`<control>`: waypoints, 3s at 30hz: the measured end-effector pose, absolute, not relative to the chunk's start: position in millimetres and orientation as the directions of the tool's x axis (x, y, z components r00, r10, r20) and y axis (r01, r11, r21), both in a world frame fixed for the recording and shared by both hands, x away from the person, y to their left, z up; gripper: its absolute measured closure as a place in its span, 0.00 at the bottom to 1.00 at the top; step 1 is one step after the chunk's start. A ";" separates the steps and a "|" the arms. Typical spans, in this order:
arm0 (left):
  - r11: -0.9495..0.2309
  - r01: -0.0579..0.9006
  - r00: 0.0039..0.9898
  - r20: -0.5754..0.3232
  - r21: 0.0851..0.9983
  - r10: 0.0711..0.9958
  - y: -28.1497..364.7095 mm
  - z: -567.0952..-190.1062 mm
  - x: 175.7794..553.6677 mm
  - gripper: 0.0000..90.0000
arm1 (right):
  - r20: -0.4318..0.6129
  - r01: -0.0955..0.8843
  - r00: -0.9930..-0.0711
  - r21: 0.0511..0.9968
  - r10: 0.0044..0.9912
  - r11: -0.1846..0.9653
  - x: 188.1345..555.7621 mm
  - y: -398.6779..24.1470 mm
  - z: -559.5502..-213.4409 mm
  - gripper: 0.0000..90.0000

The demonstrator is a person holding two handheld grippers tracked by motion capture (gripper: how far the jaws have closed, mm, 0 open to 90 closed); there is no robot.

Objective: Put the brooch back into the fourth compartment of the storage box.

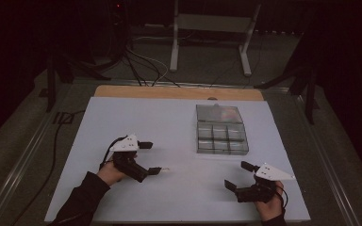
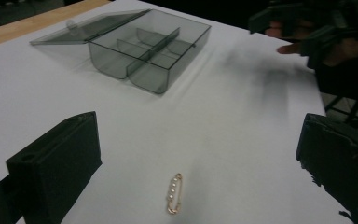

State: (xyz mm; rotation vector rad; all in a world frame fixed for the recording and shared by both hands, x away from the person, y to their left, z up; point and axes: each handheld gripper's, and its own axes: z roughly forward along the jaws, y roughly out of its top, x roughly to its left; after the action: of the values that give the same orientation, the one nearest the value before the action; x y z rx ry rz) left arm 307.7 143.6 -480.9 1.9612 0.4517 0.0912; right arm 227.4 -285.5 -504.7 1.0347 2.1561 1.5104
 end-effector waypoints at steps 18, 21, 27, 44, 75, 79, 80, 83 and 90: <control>-0.418 0.329 0.909 -0.163 0.847 0.384 121.7 -501.6 319.5 0.02 | 0.153 0.385 -0.695 0.904 0.703 0.184 227.3 -285.7 -504.9 0.00; -0.427 0.342 0.905 -0.170 0.837 0.391 119.4 -505.7 320.3 0.02 | 0.155 0.388 -0.697 0.903 0.700 0.186 227.4 -285.5 -505.1 0.00; -0.452 0.347 0.908 -0.173 0.821 0.382 114.9 -510.8 320.2 0.02 | 0.154 0.389 -0.699 0.901 0.699 0.191 227.3 -285.4 -505.3 0.00; -0.539 0.387 0.904 -0.193 0.748 0.381 110.0 -525.6 320.5 0.02 | 0.160 0.390 -0.700 0.902 0.696 0.185 227.5 -286.5 -505.1 0.00; -0.604 0.367 0.913 -0.150 0.707 0.378 111.0 -532.9 324.1 0.65 | 0.169 0.401 -0.703 0.896 0.691 0.189 227.5 -286.0 -506.4 0.00; -0.613 0.355 0.916 -0.130 0.706 0.380 110.1 -532.2 324.2 0.72 | 0.170 0.400 -0.702 0.898 0.692 0.185 227.5 -286.2 -506.2 0.00; -0.619 0.349 0.918 -0.125 0.704 0.376 109.4 -531.9 323.8 0.73 | 0.169 0.399 -0.703 0.898 0.691 0.187 227.5 -286.1 -506.4 0.00; -0.640 0.327 0.927 -0.103 0.695 0.362 106.1 -531.0 321.4 0.77 | 0.170 0.400 -0.702 0.898 0.692 0.185 227.5 -286.2 -506.1 0.00; -0.671 0.309 0.932 -0.074 0.674 0.355 102.1 -528.8 319.9 0.91 | 0.171 0.402 -0.701 0.897 0.693 0.186 227.5 -286.0 -506.5 0.00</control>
State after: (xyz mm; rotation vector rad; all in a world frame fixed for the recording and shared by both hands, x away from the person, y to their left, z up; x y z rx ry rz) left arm 319.9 102.1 -528.8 2.3514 0.4683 0.0822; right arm 227.5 -286.0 -506.5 1.0450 2.1906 1.5207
